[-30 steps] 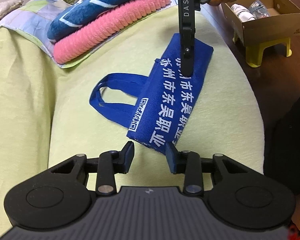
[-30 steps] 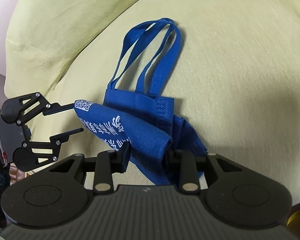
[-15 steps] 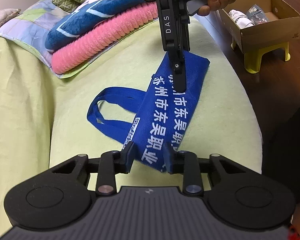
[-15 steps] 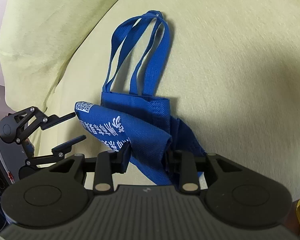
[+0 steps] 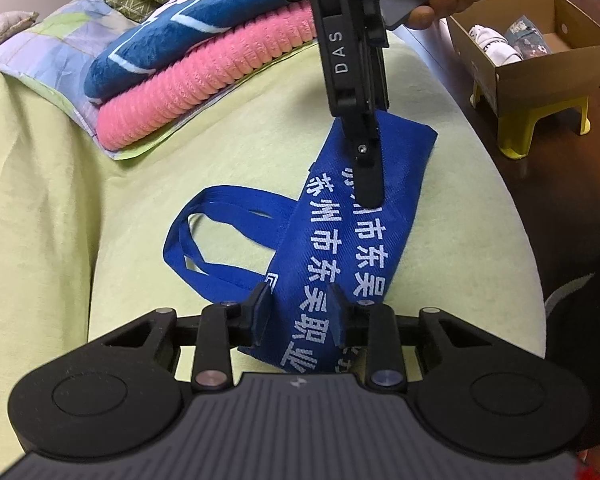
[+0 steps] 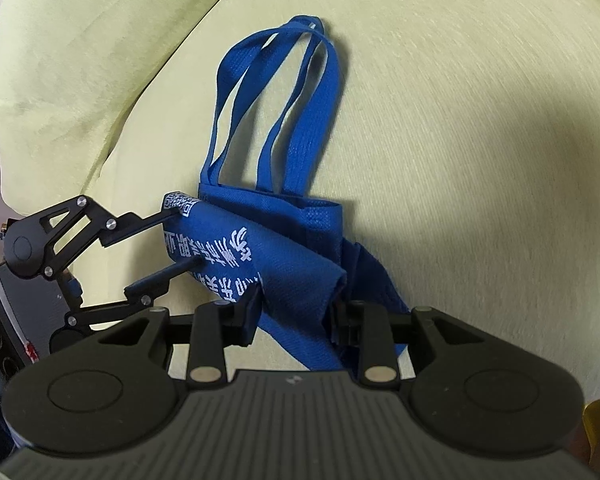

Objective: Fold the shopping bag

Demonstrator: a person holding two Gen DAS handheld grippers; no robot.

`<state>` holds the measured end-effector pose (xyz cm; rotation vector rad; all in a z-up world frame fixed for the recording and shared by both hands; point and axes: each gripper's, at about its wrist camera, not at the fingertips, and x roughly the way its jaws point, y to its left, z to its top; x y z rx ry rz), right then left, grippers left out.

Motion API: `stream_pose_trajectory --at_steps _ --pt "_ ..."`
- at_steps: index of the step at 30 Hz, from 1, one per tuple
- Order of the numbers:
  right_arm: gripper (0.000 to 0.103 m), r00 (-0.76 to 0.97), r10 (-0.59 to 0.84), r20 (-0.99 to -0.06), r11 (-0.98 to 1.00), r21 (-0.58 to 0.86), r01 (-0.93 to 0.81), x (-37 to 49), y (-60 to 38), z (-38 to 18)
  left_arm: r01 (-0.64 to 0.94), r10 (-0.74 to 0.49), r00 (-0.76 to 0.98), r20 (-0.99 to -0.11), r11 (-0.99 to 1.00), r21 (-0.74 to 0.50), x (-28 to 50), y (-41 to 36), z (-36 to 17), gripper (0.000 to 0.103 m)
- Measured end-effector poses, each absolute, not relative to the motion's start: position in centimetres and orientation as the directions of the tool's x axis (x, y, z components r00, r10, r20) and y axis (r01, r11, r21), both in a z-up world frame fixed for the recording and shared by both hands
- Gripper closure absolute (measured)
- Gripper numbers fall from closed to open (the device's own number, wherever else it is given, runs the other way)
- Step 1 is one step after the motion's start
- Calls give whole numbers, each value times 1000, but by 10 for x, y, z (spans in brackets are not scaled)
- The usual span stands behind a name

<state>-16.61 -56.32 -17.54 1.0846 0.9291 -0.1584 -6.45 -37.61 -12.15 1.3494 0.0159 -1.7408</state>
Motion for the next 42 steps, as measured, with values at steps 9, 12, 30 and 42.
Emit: stream_pose_trajectory --at_steps 9,12,30,42 --pt "78 652 288 -702 504 690 520 -171 -560 -176 665 -627 -12 -779 -587 462 -59 -380 -123 65" --pt "78 661 265 -702 522 681 514 -172 -557 -174 675 -623 -14 -782 -583 453 -58 -381 -124 65" --pt "56 631 -386 -673 744 177 644 -191 -465 -134 708 -606 -3 -795 -563 426 -58 -388 -125 69" --pt "91 612 -533 -584 817 -167 551 -164 -419 -132 711 -601 -2 -799 -563 421 -57 -389 -124 69"
